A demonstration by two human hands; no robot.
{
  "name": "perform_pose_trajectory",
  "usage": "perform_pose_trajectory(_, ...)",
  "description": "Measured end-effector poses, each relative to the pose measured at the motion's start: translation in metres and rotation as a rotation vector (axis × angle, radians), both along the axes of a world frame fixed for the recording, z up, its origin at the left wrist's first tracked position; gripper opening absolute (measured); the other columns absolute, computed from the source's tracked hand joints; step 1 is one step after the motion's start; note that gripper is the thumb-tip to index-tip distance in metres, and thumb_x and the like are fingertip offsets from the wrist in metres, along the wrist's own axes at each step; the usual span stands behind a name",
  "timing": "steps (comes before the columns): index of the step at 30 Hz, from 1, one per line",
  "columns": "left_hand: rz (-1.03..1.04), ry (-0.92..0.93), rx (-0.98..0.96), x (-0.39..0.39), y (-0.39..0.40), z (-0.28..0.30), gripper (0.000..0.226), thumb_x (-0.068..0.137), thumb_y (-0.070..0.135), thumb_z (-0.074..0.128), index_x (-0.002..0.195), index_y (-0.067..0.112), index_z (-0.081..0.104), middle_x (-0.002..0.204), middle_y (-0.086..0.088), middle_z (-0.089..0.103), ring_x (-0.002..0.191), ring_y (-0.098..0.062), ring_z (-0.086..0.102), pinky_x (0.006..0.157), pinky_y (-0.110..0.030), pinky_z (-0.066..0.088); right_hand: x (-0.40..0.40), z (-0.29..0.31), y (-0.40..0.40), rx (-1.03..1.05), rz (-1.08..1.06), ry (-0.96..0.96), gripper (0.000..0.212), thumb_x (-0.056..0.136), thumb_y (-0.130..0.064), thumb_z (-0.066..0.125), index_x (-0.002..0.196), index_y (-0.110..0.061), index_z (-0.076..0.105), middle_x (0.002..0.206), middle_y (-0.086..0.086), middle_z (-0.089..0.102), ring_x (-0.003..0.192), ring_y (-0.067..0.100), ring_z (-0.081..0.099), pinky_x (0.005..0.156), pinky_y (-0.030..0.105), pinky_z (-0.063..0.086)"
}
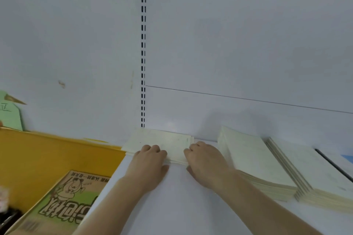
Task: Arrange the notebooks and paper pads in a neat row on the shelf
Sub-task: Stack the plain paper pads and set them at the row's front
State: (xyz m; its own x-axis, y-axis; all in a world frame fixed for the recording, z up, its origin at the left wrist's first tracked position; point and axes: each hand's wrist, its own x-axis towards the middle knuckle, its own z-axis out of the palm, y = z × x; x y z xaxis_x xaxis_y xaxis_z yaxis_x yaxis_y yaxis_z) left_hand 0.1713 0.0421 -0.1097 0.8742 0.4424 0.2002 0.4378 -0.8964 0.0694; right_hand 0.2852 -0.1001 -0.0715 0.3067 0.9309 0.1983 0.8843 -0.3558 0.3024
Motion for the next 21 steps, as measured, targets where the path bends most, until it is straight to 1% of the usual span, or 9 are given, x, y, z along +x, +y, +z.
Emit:
perform_pose_trajectory(4, -0.119, -0.078, -0.139, -0.009, 0.018, 0.0, 0.038, 0.098, 0.039, 0.049, 0.132, 0.024, 0.054, 0.134, 0.007, 0.054, 0.125, -0.017, 0.043, 0.104, -0.03, 0.038, -0.002, -0.007, 0.024, -0.087, -0.098, 0.02, 0.023, 0.087, -0.003, 0.042, 0.106, -0.007, 0.055, 0.106, 0.016, 0.06, 0.097, 0.035, 0.058, 0.07, 0.038, 0.039)
perform_pose_trajectory(8, -0.127, -0.326, -0.359, -0.022, 0.021, 0.006, 0.044, 0.096, 0.038, 0.058, 0.138, 0.027, 0.05, 0.139, 0.012, 0.049, 0.129, -0.01, 0.041, 0.103, -0.02, 0.033, -0.007, -0.006, 0.031, -0.118, -0.114, -0.03, 0.022, 0.09, -0.007, 0.041, 0.107, -0.009, 0.055, 0.103, 0.015, 0.062, 0.092, 0.035, 0.06, 0.065, 0.036, 0.033)
perform_pose_trajectory(10, -0.045, -0.454, -0.344, -0.028, 0.02, 0.009, 0.038, 0.097, 0.037, 0.055, 0.133, 0.027, 0.052, 0.129, 0.012, 0.055, 0.118, -0.009, 0.048, 0.095, -0.02, 0.039, -0.012, -0.004, 0.029, -0.076, -0.145, -0.037, 0.021, 0.091, -0.009, 0.04, 0.106, -0.012, 0.055, 0.099, 0.013, 0.062, 0.09, 0.033, 0.061, 0.063, 0.035, 0.032)
perform_pose_trajectory(12, 0.05, -0.481, -0.377, -0.033, 0.017, 0.014, 0.03, 0.099, 0.044, 0.048, 0.122, 0.026, 0.055, 0.103, 0.014, 0.063, 0.092, -0.005, 0.056, 0.072, -0.02, 0.043, -0.023, -0.003, 0.025, -0.023, -0.168, -0.024, 0.019, 0.092, -0.011, 0.039, 0.102, -0.014, 0.056, 0.093, 0.01, 0.063, 0.084, 0.032, 0.061, 0.06, 0.034, 0.031)
perform_pose_trajectory(13, 0.096, -0.454, -0.43, -0.034, 0.016, 0.014, 0.034, 0.099, 0.052, 0.043, 0.115, 0.024, 0.057, 0.091, 0.013, 0.065, 0.08, -0.004, 0.057, 0.065, -0.02, 0.044, -0.031, -0.003, 0.023, 0.005, -0.168, -0.017, 0.018, 0.092, -0.012, 0.04, 0.099, -0.015, 0.056, 0.09, 0.009, 0.064, 0.08, 0.032, 0.061, 0.058, 0.034, 0.03)
perform_pose_trajectory(16, 0.145, -0.398, -0.837, -0.031, 0.012, 0.014, 0.06, 0.093, 0.07, 0.036, 0.102, 0.017, 0.063, 0.085, 0.006, 0.072, 0.074, -0.012, 0.069, 0.07, -0.031, 0.056, -0.06, -0.008, 0.021, 0.111, -0.137, 0.035, 0.012, 0.09, -0.02, 0.044, 0.088, -0.017, 0.056, 0.076, 0.005, 0.063, 0.066, 0.03, 0.059, 0.053, 0.034, 0.028)
perform_pose_trajectory(18, 0.154, -0.493, -1.153, -0.029, 0.006, 0.014, 0.048, 0.096, 0.056, 0.046, 0.103, 0.012, 0.063, 0.09, 0.0, 0.073, 0.072, -0.013, 0.072, 0.069, -0.032, 0.06, -0.077, -0.014, 0.02, 0.18, -0.121, 0.028, 0.006, 0.081, -0.025, 0.057, 0.076, -0.021, 0.057, 0.06, 0.001, 0.059, 0.05, 0.023, 0.055, 0.045, 0.03, 0.026)
perform_pose_trajectory(20, 0.188, -0.582, -1.28, -0.029, 0.001, 0.011, 0.023, 0.096, 0.03, 0.051, 0.103, 0.011, 0.061, 0.095, -0.005, 0.072, 0.08, -0.02, 0.073, 0.076, -0.04, 0.061, -0.089, -0.02, 0.019, 0.235, -0.087, 0.019, 0.01, 0.073, -0.032, 0.063, 0.071, -0.026, 0.056, 0.052, -0.003, 0.052, 0.042, 0.018, 0.049, 0.039, 0.028, 0.025)
perform_pose_trajectory(21, 0.22, -0.603, -1.291, -0.03, 0.0, 0.009, 0.016, 0.093, 0.021, 0.051, 0.1, 0.011, 0.06, 0.095, -0.009, 0.07, 0.085, -0.025, 0.071, 0.079, -0.045, 0.061, -0.093, -0.025, 0.017, 0.237, -0.072, 0.053, 0.014, 0.077, -0.037, 0.06, 0.072, -0.027, 0.054, 0.054, -0.004, 0.052, 0.046, 0.017, 0.049, 0.039, 0.029, 0.03)
